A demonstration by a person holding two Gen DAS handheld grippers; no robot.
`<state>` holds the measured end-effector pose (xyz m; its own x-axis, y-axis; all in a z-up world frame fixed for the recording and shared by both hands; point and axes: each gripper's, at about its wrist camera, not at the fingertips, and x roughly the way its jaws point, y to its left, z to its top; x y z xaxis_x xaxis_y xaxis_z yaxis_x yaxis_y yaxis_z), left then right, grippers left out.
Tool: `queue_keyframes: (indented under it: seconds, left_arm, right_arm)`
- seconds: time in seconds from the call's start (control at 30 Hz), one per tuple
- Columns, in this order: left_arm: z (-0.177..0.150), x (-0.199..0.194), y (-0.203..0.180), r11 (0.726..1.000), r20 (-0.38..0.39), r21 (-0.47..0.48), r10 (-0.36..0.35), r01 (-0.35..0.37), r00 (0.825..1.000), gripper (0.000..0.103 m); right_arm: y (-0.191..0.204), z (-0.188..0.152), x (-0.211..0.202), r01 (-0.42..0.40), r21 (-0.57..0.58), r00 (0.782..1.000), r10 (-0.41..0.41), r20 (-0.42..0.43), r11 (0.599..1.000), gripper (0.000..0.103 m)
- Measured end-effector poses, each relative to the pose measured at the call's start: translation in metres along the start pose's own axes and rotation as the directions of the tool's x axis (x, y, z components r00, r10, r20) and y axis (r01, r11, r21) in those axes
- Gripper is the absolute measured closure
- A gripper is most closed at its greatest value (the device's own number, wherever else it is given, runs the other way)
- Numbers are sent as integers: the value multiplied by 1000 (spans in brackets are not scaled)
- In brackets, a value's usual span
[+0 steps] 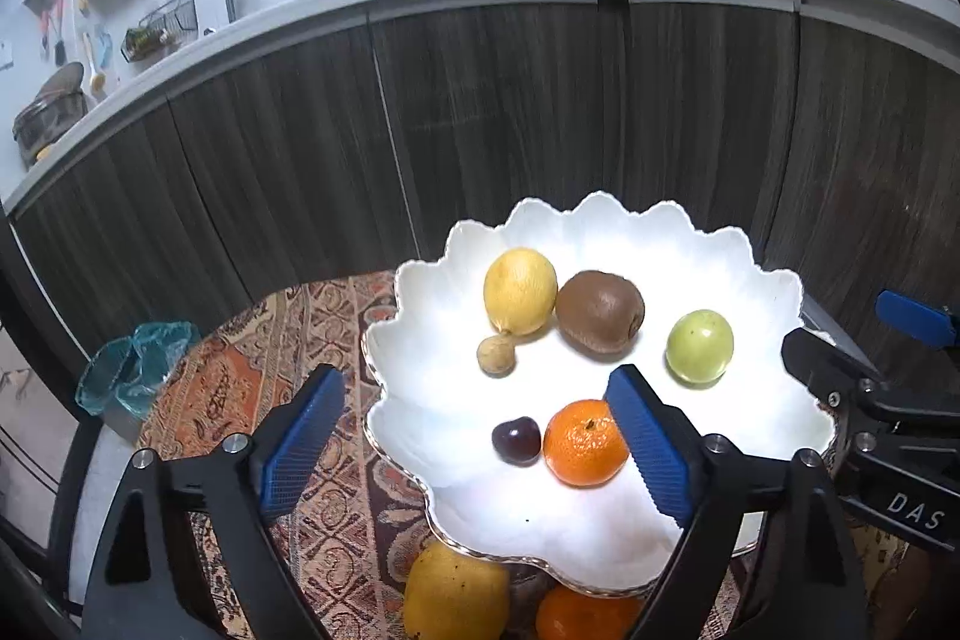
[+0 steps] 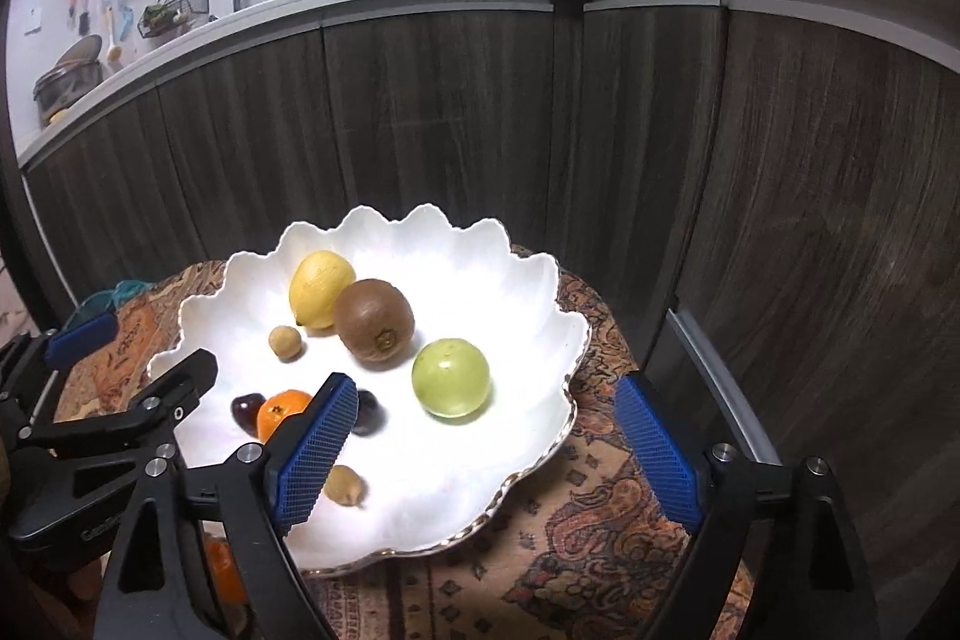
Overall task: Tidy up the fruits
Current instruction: 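Withdraw both tools from the bowl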
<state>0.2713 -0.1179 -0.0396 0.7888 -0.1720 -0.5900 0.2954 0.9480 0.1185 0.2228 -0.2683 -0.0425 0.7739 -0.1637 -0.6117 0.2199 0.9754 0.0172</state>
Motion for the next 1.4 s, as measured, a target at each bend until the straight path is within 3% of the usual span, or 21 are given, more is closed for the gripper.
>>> queue_keyframes:
  seconds: [0.2,0.33,0.8,1.13,1.4]
  left_arm:
    - [3,-17,5,1000,1,-28,-2,2,1000,12]
    - [5,-37,8,999,28,-41,5,-4,1000,6]
    - [-2,-94,27,997,73,-62,50,-46,996,5]
    - [-21,-104,39,996,56,-64,73,-69,996,5]
    - [-40,-90,39,997,9,-53,58,-58,998,5]
  right_arm:
    - [2,7,-17,-1,-2,1000,1,25,1000,14]
    - [4,11,-32,-9,0,999,9,46,1000,14]
    - [19,12,-83,-25,0,996,25,88,1000,14]
    - [31,0,-94,-23,-16,996,24,87,1000,11]
    - [32,-23,-83,-5,32,999,4,49,999,11]
